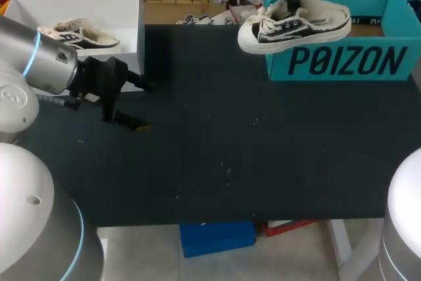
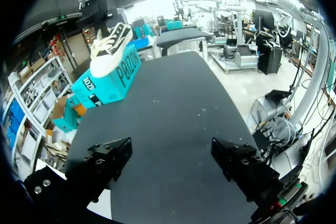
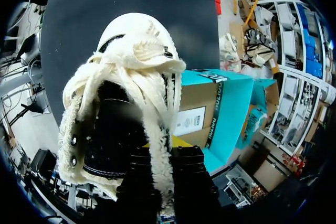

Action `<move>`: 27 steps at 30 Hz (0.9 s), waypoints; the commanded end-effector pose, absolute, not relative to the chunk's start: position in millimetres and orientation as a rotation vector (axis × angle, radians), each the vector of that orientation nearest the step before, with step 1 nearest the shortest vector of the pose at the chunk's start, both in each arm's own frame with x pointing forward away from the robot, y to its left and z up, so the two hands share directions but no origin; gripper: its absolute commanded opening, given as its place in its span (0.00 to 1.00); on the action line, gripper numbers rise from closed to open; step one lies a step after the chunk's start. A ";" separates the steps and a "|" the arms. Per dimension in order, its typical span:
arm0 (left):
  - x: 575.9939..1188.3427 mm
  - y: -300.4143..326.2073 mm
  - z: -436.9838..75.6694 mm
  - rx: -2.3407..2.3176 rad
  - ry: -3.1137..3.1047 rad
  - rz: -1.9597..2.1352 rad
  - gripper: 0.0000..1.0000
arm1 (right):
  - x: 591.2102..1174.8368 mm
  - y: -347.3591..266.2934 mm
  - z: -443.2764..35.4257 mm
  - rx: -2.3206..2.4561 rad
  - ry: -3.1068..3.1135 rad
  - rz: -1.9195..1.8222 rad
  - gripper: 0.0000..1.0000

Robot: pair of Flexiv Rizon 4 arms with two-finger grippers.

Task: Take the shoe out of the shoebox, open the shoe tongue, remove and reinsert the insole, then place the shoe into the shoebox

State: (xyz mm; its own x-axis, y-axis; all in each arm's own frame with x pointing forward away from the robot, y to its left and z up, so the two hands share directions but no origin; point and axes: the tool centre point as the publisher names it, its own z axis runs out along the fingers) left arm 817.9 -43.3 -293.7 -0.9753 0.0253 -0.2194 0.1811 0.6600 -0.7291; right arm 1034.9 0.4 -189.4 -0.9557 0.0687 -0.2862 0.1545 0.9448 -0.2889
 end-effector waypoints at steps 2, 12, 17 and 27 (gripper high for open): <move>816.9 -44.0 -294.2 0.166 2.684 -1.205 1.00 | 1037.0 -4.9 -187.8 0.151 2.843 -0.356 0.00; 816.9 -44.0 -294.2 0.166 2.684 -1.205 1.00 | 1037.0 -4.9 -187.8 0.151 2.843 -0.356 0.00; 816.9 -44.0 -294.2 0.166 2.684 -1.205 1.00 | 1056.1 -9.2 -193.4 0.252 2.852 -0.308 0.00; 816.9 -44.0 -294.2 0.166 2.684 -1.205 1.00 | 1100.9 -46.5 -189.3 0.266 2.857 -0.265 0.00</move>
